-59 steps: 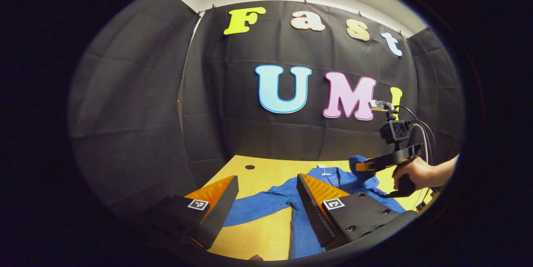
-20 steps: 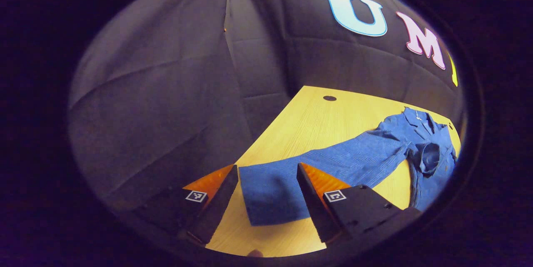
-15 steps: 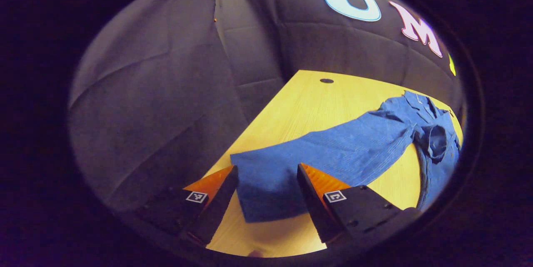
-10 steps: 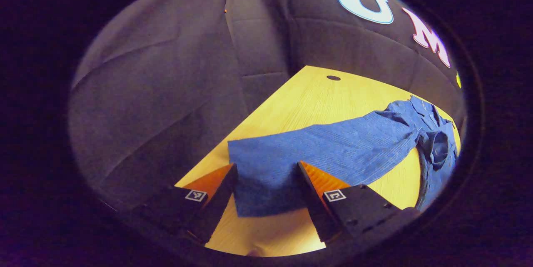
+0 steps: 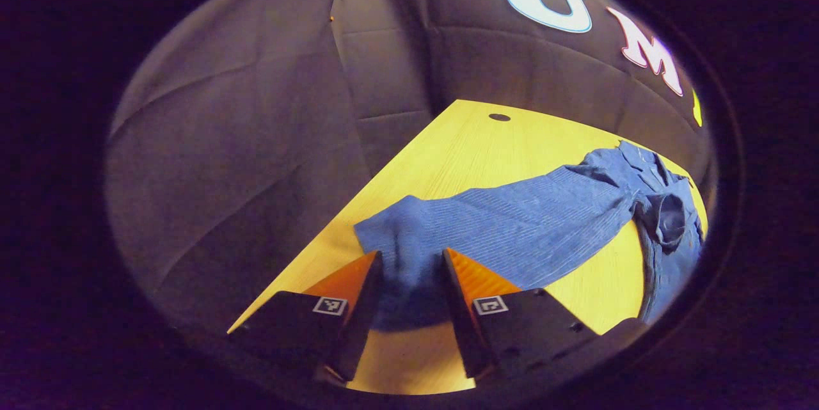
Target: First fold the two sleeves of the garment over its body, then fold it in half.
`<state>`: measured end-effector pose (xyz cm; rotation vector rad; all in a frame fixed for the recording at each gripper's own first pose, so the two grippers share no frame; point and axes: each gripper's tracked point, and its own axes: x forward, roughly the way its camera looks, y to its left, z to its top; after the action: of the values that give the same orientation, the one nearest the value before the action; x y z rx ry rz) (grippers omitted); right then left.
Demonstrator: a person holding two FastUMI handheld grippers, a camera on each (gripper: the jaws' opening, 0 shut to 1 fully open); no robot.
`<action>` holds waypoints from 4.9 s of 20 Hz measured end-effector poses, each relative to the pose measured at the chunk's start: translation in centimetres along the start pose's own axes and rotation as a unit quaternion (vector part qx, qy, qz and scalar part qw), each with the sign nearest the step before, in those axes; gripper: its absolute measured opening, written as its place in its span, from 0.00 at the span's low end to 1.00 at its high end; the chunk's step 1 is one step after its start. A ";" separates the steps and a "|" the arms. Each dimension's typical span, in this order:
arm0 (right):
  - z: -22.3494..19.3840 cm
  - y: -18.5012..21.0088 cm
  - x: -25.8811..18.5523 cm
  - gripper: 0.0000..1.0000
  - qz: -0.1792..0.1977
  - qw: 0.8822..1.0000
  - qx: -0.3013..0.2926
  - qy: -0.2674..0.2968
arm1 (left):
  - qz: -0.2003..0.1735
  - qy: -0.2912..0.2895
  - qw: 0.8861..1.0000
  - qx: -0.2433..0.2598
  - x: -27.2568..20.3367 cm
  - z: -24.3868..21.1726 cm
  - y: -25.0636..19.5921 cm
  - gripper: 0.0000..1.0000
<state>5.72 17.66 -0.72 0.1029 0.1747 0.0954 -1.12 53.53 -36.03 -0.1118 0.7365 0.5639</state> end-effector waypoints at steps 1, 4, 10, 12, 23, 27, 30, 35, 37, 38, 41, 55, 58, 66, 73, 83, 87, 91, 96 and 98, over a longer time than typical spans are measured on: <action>-0.1 -0.1 -0.1 0.93 0.000 1.000 0.001 0.002 | 0.002 0.002 1.000 0.003 0.1 -0.1 -0.3 0.48; -0.2 -0.5 -0.3 0.93 -0.002 1.000 -0.001 0.007 | 0.009 0.014 1.000 0.019 0.2 0.2 -0.3 0.12; 0.0 -0.6 -0.4 0.93 0.000 1.000 -0.002 0.006 | -0.001 -0.029 0.999 0.024 -2.0 4.5 -1.8 0.00; 0.0 -0.8 -0.4 0.93 0.002 1.000 -0.002 0.004 | -0.012 -0.049 0.998 0.035 -3.1 6.4 -2.9 0.00; -1.4 -4.2 -0.4 0.93 -0.006 0.999 0.035 0.019 | -0.119 -0.147 0.982 0.022 -14.2 15.7 -13.4 0.00; -1.7 -5.9 -0.6 0.89 -0.013 0.999 0.047 0.020 | -0.169 -0.167 0.971 0.038 -17.5 18.7 -19.7 0.00; -1.7 -7.2 -1.2 0.89 -0.019 0.998 0.049 0.018 | -0.194 -0.166 0.965 0.066 -19.3 19.8 -24.5 0.00; -1.9 -10.7 -2.9 0.90 -0.048 0.997 0.060 0.015 | -0.237 -0.155 0.954 0.102 -22.1 18.9 -30.3 0.00; -2.2 -12.5 -3.5 0.89 -0.065 0.996 0.053 0.017 | -0.246 -0.163 0.950 0.104 -22.9 19.5 -31.8 0.00; -2.5 -13.1 -3.7 0.90 -0.069 0.996 0.050 0.020 | -0.247 -0.171 0.948 0.111 -23.0 20.0 -32.6 0.00; -2.5 -14.6 -4.4 0.89 -0.076 0.996 0.048 0.025 | -0.245 -0.174 0.942 0.152 -22.5 20.2 -36.1 0.00; -1.9 -20.5 -6.5 0.89 -0.126 0.991 0.037 0.029 | -0.275 -0.115 0.911 0.285 -17.9 15.3 -51.4 0.04; -2.2 -21.2 -6.3 0.89 -0.130 0.990 0.037 0.036 | -0.301 -0.106 0.910 0.263 -17.7 14.5 -53.7 0.12; -3.7 -20.3 -4.1 0.89 -0.106 0.992 0.042 0.055 | -0.367 -0.197 0.887 0.198 -22.5 19.2 -52.2 0.81; -7.6 -17.6 -2.5 0.89 -0.060 0.994 0.030 0.087 | -0.323 -0.190 0.921 0.107 -23.4 17.8 -39.6 0.82; -20.2 -13.9 -5.0 0.90 0.014 0.979 0.001 0.203 | -0.234 -0.081 0.965 0.088 -23.8 -0.6 -27.7 0.80; -26.9 -14.4 -7.1 0.90 0.022 0.958 0.000 0.284 | -0.210 -0.011 0.973 0.098 -23.4 -7.3 -24.9 0.82; -32.6 -16.1 -9.4 0.90 -0.004 0.926 0.029 0.377 | -0.200 0.063 0.974 0.086 -21.8 -12.3 -23.5 0.83; -36.6 -17.5 -10.4 0.91 -0.033 0.894 0.046 0.445 | -0.184 0.120 0.970 0.104 -20.6 -15.3 -23.0 0.83; -37.1 -17.4 -10.7 0.92 -0.039 0.886 0.047 0.459 | -0.176 0.129 0.970 0.106 -20.2 -15.6 -23.4 0.83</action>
<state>-9.90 2.82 -37.22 0.1413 1.1370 0.0493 -10.41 20.25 -36.46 -0.1142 0.9994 0.1301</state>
